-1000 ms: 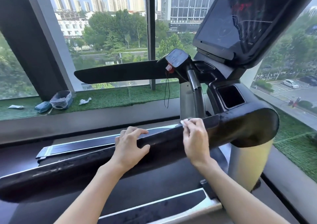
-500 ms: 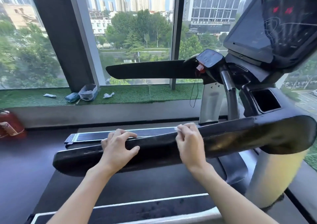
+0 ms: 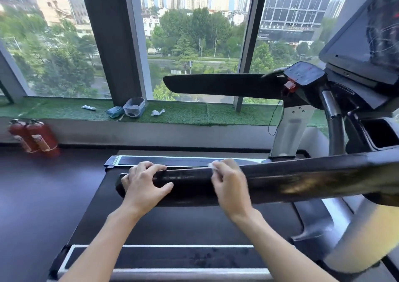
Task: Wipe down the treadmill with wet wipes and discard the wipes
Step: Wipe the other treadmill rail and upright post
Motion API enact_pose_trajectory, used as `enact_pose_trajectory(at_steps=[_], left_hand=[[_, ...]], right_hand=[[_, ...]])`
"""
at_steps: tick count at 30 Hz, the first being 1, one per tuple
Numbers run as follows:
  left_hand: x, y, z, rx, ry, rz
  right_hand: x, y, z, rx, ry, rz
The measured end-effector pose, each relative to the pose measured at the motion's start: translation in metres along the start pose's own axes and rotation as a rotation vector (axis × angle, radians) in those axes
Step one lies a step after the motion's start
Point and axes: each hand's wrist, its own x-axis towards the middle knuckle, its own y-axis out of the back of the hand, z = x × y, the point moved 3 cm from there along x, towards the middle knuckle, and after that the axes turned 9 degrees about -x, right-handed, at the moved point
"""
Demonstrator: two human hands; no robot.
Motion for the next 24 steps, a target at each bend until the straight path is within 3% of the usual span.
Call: enact_pose_trajectory(at_steps=[2,4,10,15,20,24], left_hand=[[-0.001,0.011,-0.017,0.008,0.034,0.035],[-0.001,0.015,-0.028,-0.003,0.044,0.030],[-0.004,0.017,-0.042,-0.058,0.040,0.061],[-0.006,0.022,-0.053,-0.084,0.110,0.065],[-0.008,0.030,-0.062,-0.195,0.132,0.062],[-0.013,0.037,-0.069,-0.307,0.162,0.017]], right_hand=[[0.001,0.011,0.015,-0.085,-0.121,0.116],[-0.001,0.007,0.014,-0.154,-0.159,0.121],[-0.009,-0.038,-0.048,-0.117,-0.059,0.099],[-0.009,-0.065,-0.087,0.031,0.108,-0.111],[-0.006,-0.044,-0.054,-0.085,-0.051,0.067],[-0.008,-0.064,-0.076,-0.082,0.004,0.028]])
